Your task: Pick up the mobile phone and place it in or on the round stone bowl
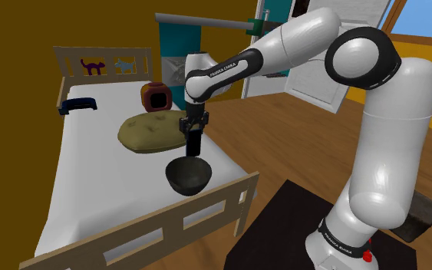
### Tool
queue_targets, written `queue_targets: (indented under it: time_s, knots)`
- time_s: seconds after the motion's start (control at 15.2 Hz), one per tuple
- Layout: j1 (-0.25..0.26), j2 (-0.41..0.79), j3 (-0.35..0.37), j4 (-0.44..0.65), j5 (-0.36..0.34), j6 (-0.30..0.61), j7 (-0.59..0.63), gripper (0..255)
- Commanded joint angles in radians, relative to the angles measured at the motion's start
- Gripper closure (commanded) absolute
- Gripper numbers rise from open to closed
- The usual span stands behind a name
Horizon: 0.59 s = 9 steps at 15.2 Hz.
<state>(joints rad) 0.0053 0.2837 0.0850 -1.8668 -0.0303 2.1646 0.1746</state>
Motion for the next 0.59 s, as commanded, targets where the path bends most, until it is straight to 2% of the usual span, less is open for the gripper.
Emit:
queue_targets:
  time_s: [0.0, 0.53]
  knots:
    - [-0.001, -0.012, 0.0, 0.011, 0.002, -0.023, -0.003, 255]
    - [-0.002, -0.051, 0.001, 0.068, 0.006, -0.119, -0.006, 255]
